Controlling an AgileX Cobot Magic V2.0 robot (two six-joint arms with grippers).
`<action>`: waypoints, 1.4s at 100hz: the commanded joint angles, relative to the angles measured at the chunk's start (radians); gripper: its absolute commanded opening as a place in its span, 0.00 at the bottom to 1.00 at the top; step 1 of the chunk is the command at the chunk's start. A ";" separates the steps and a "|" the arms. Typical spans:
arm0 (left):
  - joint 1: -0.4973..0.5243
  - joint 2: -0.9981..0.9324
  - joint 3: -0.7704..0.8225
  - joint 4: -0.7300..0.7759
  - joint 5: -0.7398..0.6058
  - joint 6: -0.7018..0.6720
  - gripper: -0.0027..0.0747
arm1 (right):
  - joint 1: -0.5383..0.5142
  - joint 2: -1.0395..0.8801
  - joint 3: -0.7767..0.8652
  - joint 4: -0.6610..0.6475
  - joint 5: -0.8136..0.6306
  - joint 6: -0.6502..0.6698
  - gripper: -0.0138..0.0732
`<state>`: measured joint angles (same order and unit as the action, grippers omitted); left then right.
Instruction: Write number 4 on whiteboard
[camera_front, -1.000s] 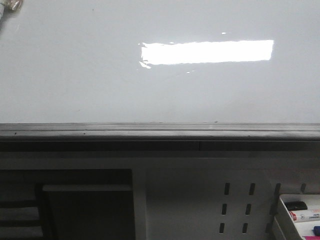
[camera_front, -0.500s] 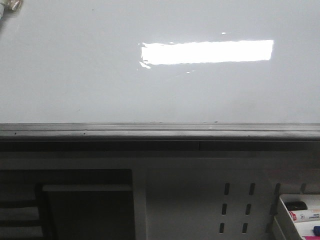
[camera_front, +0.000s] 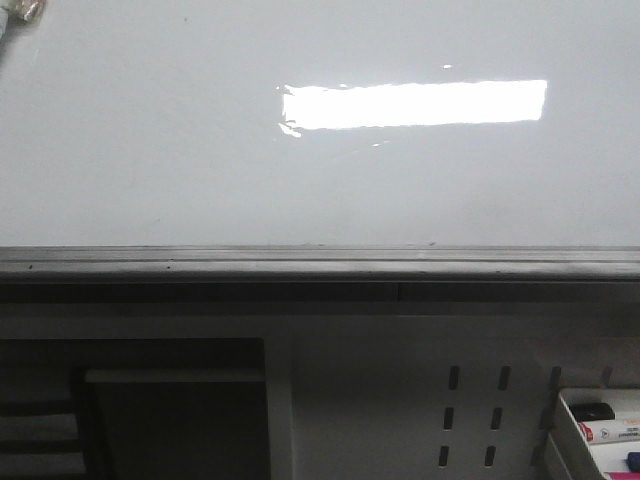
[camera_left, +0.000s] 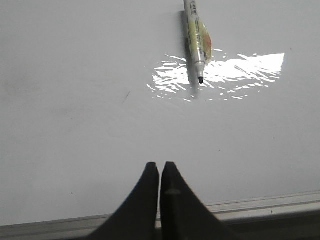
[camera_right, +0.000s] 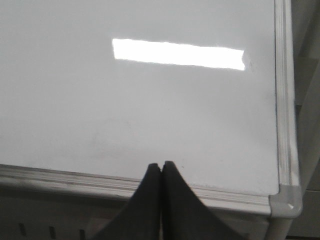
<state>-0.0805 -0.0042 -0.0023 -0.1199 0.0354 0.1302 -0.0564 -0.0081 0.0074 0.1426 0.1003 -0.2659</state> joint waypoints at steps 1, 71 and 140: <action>-0.003 -0.029 0.027 -0.092 -0.091 -0.012 0.01 | -0.006 -0.023 0.022 0.120 -0.100 -0.003 0.08; -0.003 0.183 -0.283 -0.415 0.064 -0.008 0.01 | -0.006 0.241 -0.284 0.528 0.159 -0.079 0.09; -0.029 0.887 -0.730 -0.318 0.123 0.098 0.54 | 0.027 0.666 -0.573 0.508 0.271 -0.159 0.60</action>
<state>-0.0900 0.8393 -0.6703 -0.4221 0.2534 0.2241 -0.0302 0.6498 -0.5284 0.6383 0.4247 -0.4075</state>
